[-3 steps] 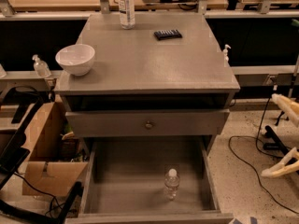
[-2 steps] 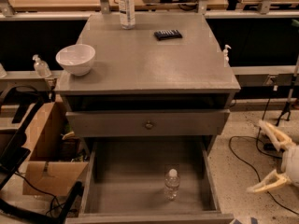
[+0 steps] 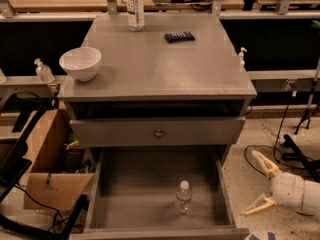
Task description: Pick water bottle from middle drawer and place on counter
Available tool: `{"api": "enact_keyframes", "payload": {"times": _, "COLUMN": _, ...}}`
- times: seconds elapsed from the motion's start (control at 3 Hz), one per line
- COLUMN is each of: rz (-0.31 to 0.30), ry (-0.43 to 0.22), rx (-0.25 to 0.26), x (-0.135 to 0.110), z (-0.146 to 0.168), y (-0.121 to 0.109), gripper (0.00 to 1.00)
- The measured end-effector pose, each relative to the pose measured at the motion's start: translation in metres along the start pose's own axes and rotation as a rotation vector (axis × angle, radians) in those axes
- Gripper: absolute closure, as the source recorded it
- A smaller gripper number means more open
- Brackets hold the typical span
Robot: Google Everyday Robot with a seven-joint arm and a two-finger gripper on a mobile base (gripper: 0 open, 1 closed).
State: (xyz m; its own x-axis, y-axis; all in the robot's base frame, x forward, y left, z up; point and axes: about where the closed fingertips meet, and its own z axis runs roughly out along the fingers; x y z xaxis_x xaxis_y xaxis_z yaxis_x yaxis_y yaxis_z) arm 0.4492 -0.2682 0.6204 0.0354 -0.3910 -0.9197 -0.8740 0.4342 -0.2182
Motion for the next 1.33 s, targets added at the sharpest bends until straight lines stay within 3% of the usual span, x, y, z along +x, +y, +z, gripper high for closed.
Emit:
{"api": "enact_keyframes", "payload": {"times": 0.33, "rz": 0.057, "ry": -0.022, "rx": -0.078, "x": 0.021, "z": 0.070, "y": 0.031, "gripper": 0.00}}
{"api": "enact_keyframes", "payload": {"times": 0.67, "rz": 0.095, "ry": -0.023, "rx": -0.122, "x": 0.034, "z": 0.108, "y": 0.050, "gripper": 0.00}}
{"api": "enact_keyframes", "payload": {"times": 1.0, "rz": 0.123, "ry": -0.013, "rx": -0.198, "x": 0.054, "z": 0.160, "y": 0.071, "gripper": 0.00}}
{"api": "enact_keyframes", "payload": {"times": 1.33, "rz": 0.121, "ry": -0.019, "rx": -0.247, "x": 0.061, "z": 0.188, "y": 0.075, "gripper": 0.00}}
